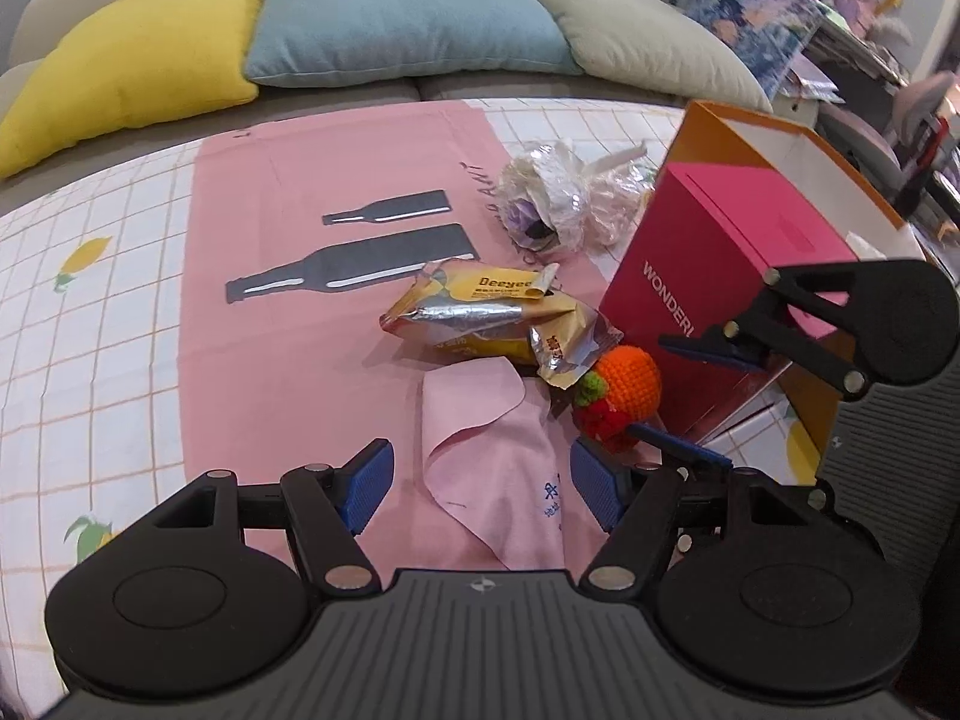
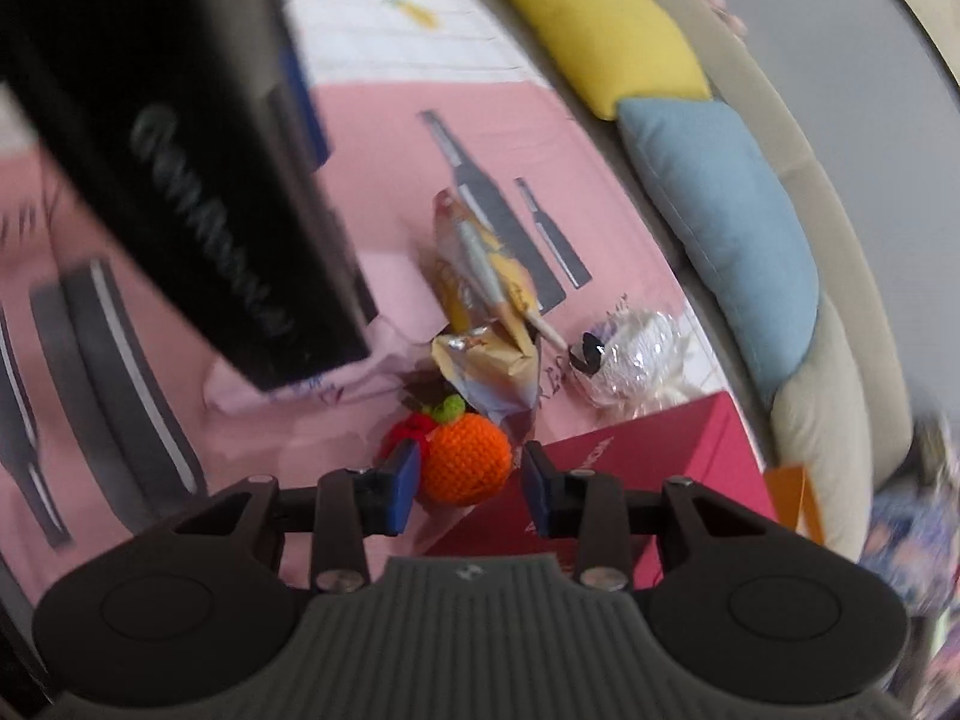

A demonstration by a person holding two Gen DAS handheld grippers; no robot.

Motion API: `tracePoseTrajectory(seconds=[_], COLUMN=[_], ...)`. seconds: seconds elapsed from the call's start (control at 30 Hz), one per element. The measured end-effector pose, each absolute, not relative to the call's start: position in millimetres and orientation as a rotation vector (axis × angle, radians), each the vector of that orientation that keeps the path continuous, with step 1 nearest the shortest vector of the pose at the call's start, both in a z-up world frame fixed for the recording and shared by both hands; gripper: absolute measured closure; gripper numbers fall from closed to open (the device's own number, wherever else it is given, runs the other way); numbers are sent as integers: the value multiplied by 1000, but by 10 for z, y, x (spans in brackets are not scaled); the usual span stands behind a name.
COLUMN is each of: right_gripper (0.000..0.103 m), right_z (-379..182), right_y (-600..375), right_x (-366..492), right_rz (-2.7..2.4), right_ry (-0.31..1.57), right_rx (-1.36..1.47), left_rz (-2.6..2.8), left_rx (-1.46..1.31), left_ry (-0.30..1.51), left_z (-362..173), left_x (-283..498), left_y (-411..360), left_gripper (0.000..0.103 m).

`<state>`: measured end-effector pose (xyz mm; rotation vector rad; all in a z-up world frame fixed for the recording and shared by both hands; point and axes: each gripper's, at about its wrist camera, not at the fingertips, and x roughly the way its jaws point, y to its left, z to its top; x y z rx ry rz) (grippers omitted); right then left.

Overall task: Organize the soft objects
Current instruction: 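Grasp the pink cloth with the left tool while the right tool grasps the orange knitted fruit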

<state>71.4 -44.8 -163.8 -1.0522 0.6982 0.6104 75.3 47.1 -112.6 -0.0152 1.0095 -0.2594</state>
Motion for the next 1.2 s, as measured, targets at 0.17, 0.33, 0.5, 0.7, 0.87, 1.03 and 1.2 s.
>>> tracePoseTrajectory(seconds=[0.17, 0.33, 0.5, 0.7, 0.87, 1.03, 1.2], right_gripper=[52, 51, 51, 51, 52, 52, 54], right_z=[-1750, -1892, -1921, -1929, -1907, -1885, -1848], right_y=[-443, -428, -448, -479, -492, -503, -499], right_x=[756, 758, 803, 842, 783, 762, 748], right_rz=[677, 712, 728, 742, 753, 759, 767], right_ry=[679, 680, 673, 668, 658, 658, 663], right_rx=[-1142, -1180, -1167, -1157, -1165, -1165, -1165], left_rz=[-318, -329, -357, -322, -298, -294, -262], left_rx=[5, 49, 41, 35, 163, 147, 131], left_ry=[1024, 1041, 1073, 1093, 1091, 1087, 1101], left_z=[-1249, -1395, -1520, -1604, -1622, -1603, -1602], left_x=[861, 951, 1010, 1082, 1082, 1089, 1127], left_y=[432, 375, 350, 318, 148, 130, 143], left_gripper=[21, 19, 19, 19, 36, 65, 94])
